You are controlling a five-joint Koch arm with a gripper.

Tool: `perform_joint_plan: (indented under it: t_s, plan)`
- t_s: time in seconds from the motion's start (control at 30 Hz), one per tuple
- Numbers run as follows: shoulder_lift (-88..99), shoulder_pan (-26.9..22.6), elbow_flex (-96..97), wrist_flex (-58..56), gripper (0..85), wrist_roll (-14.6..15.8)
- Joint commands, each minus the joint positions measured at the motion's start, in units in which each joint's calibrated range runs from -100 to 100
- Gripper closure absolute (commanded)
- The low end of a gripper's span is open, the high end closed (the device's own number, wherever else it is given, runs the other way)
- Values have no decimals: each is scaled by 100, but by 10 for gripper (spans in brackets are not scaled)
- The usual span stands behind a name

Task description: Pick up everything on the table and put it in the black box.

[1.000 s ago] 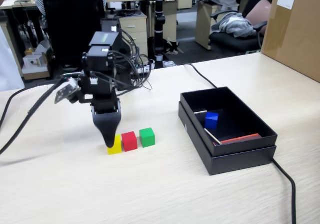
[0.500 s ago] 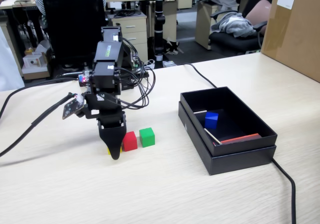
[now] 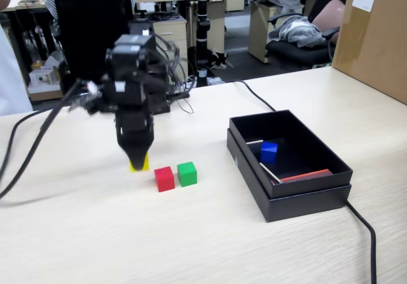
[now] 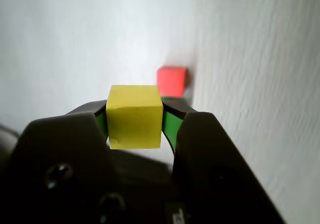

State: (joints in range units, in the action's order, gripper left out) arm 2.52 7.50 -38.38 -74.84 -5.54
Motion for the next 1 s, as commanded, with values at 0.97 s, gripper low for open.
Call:
perform_joint_plan:
  t_s: [0.97]
  plan:
    - [-2312, -2422, -2018, -305, 573, 952]
